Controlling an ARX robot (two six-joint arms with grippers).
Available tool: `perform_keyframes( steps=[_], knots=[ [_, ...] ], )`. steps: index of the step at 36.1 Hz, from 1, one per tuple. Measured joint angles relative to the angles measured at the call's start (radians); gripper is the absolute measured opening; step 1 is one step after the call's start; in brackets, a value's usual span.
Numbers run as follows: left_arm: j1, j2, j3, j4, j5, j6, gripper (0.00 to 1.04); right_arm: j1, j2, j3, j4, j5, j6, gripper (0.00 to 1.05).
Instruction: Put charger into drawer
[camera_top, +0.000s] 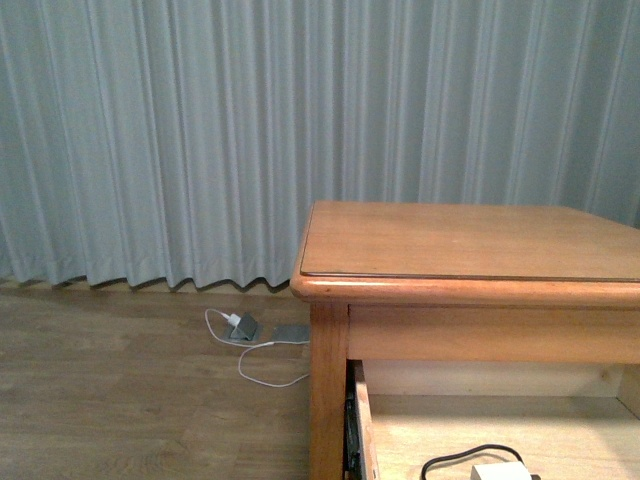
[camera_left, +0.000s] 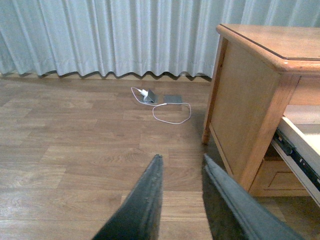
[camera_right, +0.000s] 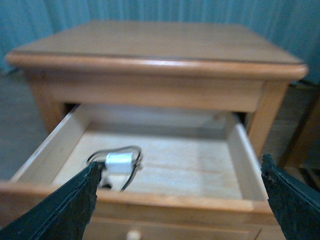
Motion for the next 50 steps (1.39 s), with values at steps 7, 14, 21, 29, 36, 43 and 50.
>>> perform_keyframes(
  steps=[7,14,21,29,36,43,50],
  knots=[
    [0.000,0.000,0.000,0.000,0.000,0.000,0.57,0.000,0.116,0.028,-0.162,-0.065,-0.077,0.96],
    [0.000,0.000,0.000,0.000,0.000,0.000,0.88,0.043,0.341,0.084,-0.193,-0.060,-0.145,0.96],
    [0.000,0.000,0.000,0.000,0.000,0.001,0.98,0.145,0.695,0.170,-0.014,0.011,-0.167,0.96],
    [0.000,0.000,0.000,0.000,0.000,0.001,0.98,0.247,1.083,0.275,0.238,0.150,-0.169,0.96],
    [0.000,0.000,0.000,0.000,0.000,0.001,0.98,0.282,1.366,0.425,0.470,0.236,-0.087,0.96],
    [0.000,0.000,0.000,0.000,0.000,0.001,0.98,0.304,1.572,0.565,0.600,0.315,-0.026,0.96],
    [0.000,0.000,0.000,0.000,0.000,0.001,0.98,0.312,1.705,0.689,0.676,0.367,-0.004,0.96]
  ],
)
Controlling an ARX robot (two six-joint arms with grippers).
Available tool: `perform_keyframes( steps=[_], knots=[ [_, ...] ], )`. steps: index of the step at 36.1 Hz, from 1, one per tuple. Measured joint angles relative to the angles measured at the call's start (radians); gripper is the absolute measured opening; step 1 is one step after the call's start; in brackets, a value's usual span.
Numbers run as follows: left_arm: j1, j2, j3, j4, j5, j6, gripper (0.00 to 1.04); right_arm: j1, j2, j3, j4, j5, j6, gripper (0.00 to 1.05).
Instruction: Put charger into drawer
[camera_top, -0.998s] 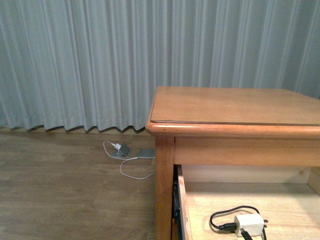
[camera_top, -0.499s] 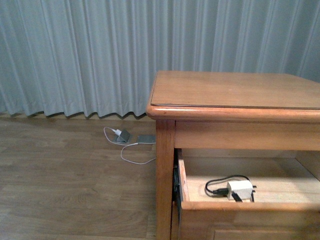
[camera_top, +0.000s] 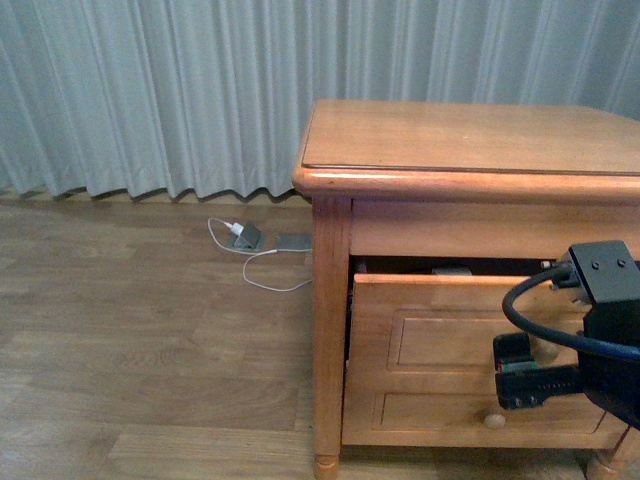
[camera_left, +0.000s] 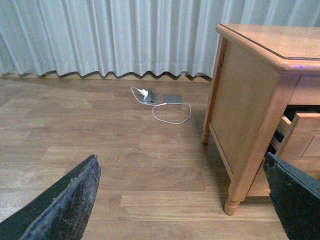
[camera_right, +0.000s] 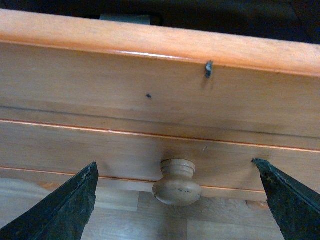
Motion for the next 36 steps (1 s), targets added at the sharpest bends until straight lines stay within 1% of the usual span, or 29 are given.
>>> perform_keyframes(
  steps=[11,24,31,36],
  knots=[
    [0.000,0.000,0.000,0.000,0.000,0.000,0.98,-0.001,0.098,0.132,0.037,0.047,0.025,0.96],
    [0.000,0.000,0.000,0.000,0.000,0.000,0.98,0.000,0.114,0.145,0.057,0.050,0.047,0.96],
    [0.000,0.000,0.000,0.000,0.000,0.000,0.98,-0.012,0.039,0.076,0.032,-0.027,0.053,0.96],
    [0.000,0.000,0.000,0.000,0.000,0.000,0.98,-0.026,-0.128,-0.059,-0.044,-0.117,0.056,0.96]
  ],
)
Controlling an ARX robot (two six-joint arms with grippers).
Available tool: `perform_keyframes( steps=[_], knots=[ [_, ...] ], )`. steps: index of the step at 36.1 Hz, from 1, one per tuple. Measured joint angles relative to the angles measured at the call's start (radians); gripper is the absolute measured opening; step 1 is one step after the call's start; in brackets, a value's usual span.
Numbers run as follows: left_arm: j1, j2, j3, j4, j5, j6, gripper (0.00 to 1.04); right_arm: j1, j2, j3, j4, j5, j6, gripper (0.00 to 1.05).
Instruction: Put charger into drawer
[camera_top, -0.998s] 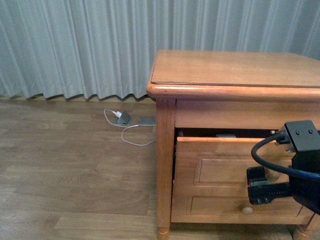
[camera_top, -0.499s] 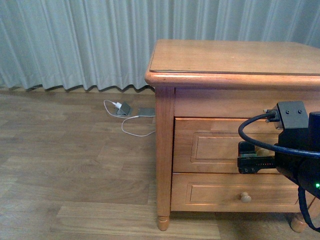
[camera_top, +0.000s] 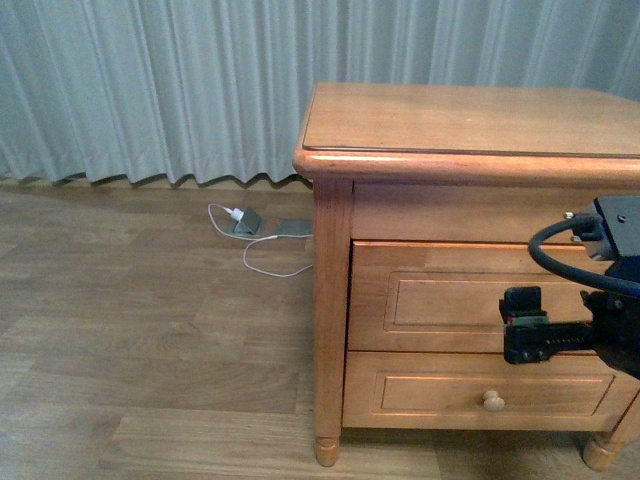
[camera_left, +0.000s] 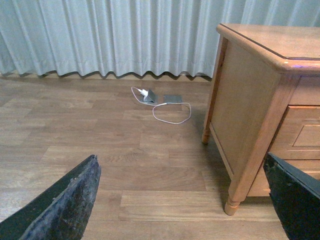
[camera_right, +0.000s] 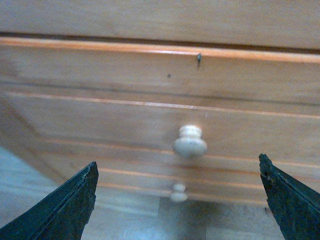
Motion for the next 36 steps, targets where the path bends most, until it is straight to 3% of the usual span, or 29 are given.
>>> perform_keyframes(
  steps=[12,22,28,32,36],
  knots=[
    [0.000,0.000,0.000,0.000,0.000,0.000,0.98,-0.084,-0.598,-0.324,-0.343,-0.182,0.006,0.96],
    [0.000,0.000,0.000,0.000,0.000,0.000,0.98,-0.229,-1.182,-0.474,-0.703,-0.302,0.046,0.96],
    [0.000,0.000,0.000,0.000,0.000,0.000,0.98,-0.241,-1.242,-0.476,-0.708,-0.309,0.053,0.96],
    [0.000,0.000,0.000,0.000,0.000,0.000,0.98,-0.138,-1.199,-0.620,-0.307,-0.002,0.019,0.76],
    [0.000,0.000,0.000,0.000,0.000,0.000,0.98,-0.112,-1.254,-0.655,-0.225,0.045,0.006,0.58]
  ],
)
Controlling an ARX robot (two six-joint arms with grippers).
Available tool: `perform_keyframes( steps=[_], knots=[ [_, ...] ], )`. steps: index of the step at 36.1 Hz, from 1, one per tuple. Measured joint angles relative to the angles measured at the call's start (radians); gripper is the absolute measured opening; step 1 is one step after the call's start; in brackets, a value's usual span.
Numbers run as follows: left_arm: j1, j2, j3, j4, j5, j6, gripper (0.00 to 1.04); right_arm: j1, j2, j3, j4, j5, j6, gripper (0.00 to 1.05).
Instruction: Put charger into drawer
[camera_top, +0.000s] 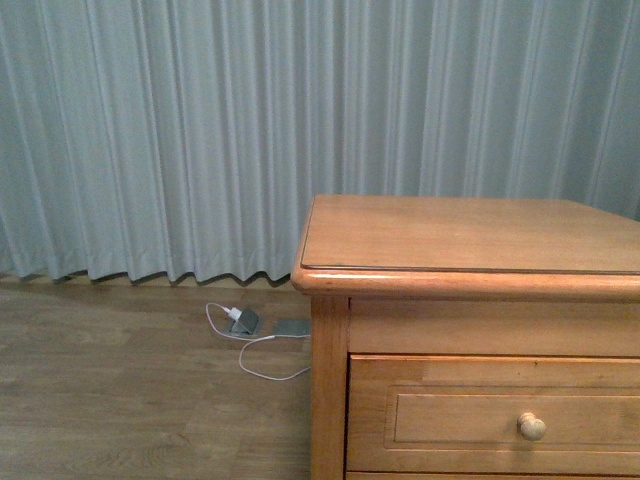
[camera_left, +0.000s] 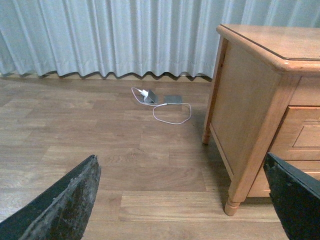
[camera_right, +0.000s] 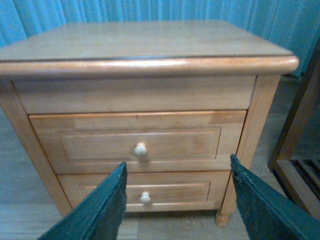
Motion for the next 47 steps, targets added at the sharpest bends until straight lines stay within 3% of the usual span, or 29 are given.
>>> perform_keyframes(
  steps=[4,10,23,37,40,47],
  knots=[
    [0.000,0.000,0.000,0.000,0.000,0.000,0.98,0.002,-0.077,-0.004,-0.060,0.004,-0.005,0.39],
    [0.000,0.000,0.000,0.000,0.000,0.000,0.98,0.002,-0.213,-0.008,-0.187,0.004,-0.008,0.01],
    [0.000,0.000,0.000,0.000,0.000,0.000,0.98,0.002,-0.435,-0.008,-0.401,0.004,-0.010,0.01],
    [0.000,0.000,0.000,0.000,0.000,0.000,0.98,0.002,-0.547,-0.008,-0.513,0.004,-0.010,0.01],
    [0.000,0.000,0.000,0.000,-0.001,0.000,0.98,0.003,-0.674,-0.008,-0.672,0.004,-0.010,0.01],
    [0.000,0.000,0.000,0.000,0.000,0.000,0.98,0.003,-0.712,-0.008,-0.684,0.004,-0.010,0.01]
  ],
)
